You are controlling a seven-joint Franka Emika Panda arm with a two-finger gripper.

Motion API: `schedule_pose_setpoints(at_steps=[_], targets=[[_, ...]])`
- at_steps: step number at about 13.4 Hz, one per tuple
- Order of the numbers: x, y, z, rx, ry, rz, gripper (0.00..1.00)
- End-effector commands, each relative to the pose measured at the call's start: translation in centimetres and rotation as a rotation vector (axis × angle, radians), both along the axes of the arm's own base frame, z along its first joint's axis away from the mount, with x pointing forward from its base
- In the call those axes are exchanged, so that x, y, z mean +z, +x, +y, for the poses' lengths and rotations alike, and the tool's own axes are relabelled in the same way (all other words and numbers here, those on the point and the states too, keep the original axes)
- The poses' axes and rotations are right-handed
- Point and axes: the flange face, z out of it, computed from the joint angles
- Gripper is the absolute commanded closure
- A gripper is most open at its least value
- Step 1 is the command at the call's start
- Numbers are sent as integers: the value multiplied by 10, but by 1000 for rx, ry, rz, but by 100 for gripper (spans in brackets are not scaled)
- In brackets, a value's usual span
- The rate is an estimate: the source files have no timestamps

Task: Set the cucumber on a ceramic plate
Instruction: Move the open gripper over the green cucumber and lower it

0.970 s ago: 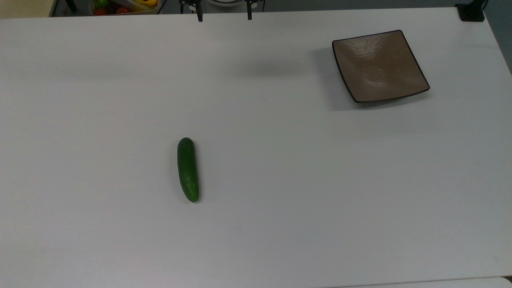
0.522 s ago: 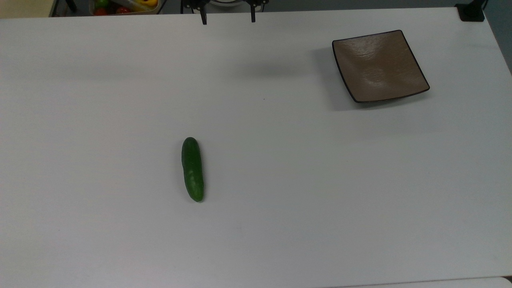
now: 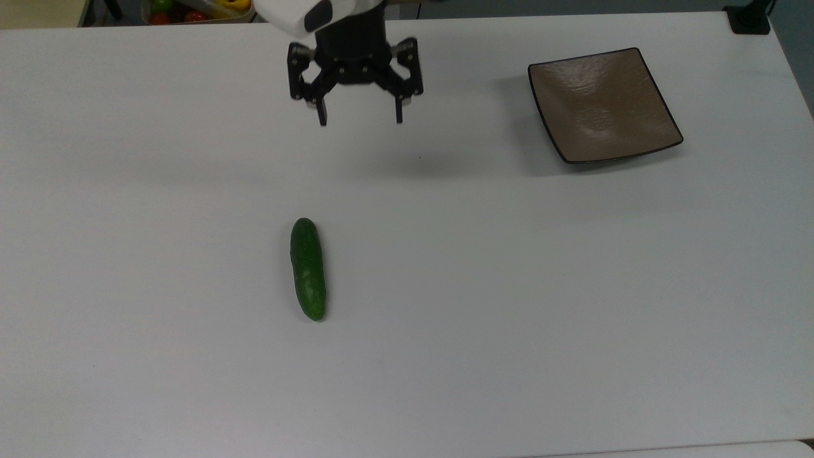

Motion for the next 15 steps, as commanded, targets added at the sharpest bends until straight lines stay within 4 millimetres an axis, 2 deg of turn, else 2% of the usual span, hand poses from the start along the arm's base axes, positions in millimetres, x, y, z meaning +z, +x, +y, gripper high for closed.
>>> schedule_pose_setpoints(at_steps=[1,6,11,12,14,15], targets=[[-25,36,-18,-29,3,-94,0],[-76,65,-32,-39,-19,-143,0],[-126,83,-46,-43,-56,-156,0],[-143,87,-48,-45,-58,-155,0],[-159,91,-53,-45,-69,-163,0],[-174,93,-54,-36,-84,-158,0]])
